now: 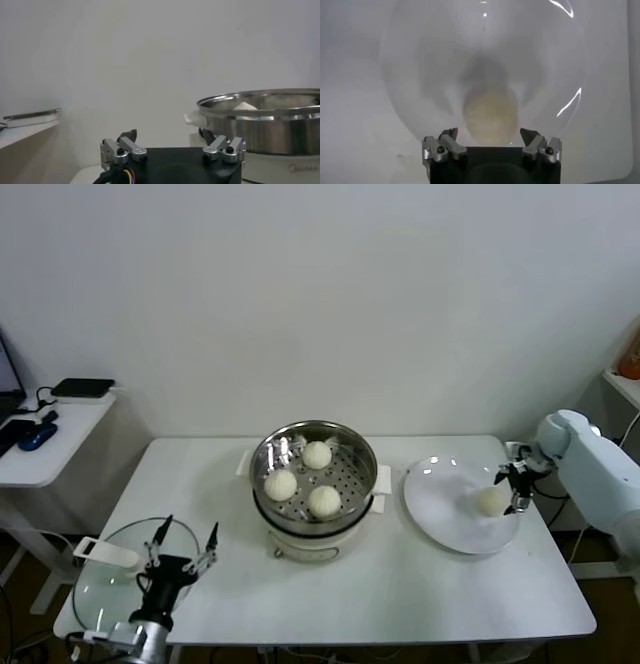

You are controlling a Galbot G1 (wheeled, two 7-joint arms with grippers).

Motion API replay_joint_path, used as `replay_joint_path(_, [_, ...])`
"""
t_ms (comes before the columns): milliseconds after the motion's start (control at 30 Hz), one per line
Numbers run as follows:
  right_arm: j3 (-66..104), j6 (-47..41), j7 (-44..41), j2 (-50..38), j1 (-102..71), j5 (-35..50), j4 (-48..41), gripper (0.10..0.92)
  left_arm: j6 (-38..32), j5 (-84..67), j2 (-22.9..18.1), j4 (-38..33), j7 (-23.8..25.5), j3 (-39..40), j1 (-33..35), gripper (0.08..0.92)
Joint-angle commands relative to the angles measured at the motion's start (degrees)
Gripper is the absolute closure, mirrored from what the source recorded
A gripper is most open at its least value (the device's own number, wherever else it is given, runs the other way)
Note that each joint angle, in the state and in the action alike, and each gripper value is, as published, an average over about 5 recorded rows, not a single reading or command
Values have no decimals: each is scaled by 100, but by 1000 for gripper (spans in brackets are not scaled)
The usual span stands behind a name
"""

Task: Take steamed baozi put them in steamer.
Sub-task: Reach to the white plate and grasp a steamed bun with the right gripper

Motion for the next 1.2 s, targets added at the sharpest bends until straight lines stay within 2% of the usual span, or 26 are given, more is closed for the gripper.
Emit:
replay_joint_path(33, [413,97,45,302,-131,-389,-377,203,-25,-10,0,15,0,-28,25,177])
replay_joint_path(933, [638,101,75,485,-72,-655,-632,204,-48,-10,-18,45,-2,-39,31,177])
replay_joint_path(1200, [653,101,62,475,-103,-655,-607,277,-50,-2,-29,41,-4,-42,43,177])
